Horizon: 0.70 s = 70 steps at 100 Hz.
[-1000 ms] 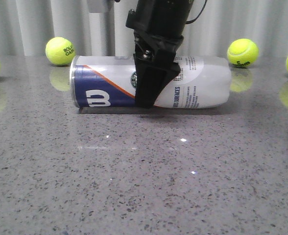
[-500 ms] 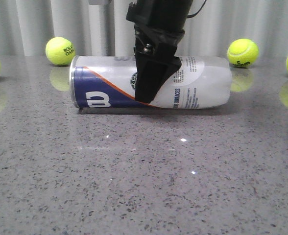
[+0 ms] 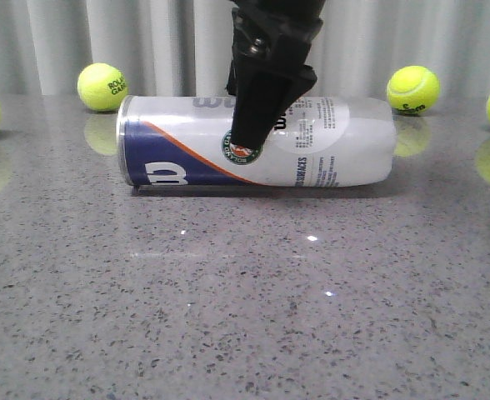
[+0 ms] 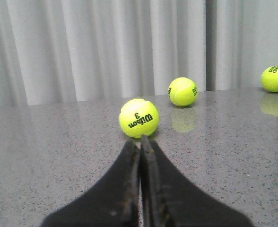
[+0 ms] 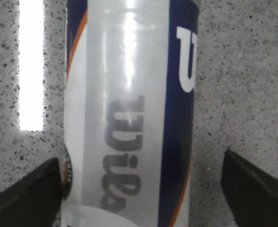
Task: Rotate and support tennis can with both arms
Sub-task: 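Roll the can about its long axis with the right gripper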
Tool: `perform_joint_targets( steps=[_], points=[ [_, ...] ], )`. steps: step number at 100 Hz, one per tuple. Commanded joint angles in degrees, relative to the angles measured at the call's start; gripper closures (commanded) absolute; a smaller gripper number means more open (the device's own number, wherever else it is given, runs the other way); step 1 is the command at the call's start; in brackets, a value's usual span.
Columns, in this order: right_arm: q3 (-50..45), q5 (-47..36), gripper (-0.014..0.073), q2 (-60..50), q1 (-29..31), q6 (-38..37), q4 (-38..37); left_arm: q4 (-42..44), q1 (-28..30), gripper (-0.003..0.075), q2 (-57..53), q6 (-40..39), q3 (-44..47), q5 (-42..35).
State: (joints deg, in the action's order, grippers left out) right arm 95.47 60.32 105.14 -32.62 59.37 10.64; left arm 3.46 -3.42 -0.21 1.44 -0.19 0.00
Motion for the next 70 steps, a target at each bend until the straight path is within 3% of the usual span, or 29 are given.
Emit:
perform_joint_targets(
  steps=[1, 70],
  points=[
    [1.6, -1.0, -0.0054, -3.7, 0.2, 0.2, 0.5, -0.1, 0.1, 0.0741, -2.2, -0.6, 2.7, -4.3],
    [1.6, 2.9, -0.0054, -3.8, 0.2, 0.2, 0.5, -0.1, 0.1, 0.0741, -2.2, -0.6, 2.7, -4.3]
  ],
)
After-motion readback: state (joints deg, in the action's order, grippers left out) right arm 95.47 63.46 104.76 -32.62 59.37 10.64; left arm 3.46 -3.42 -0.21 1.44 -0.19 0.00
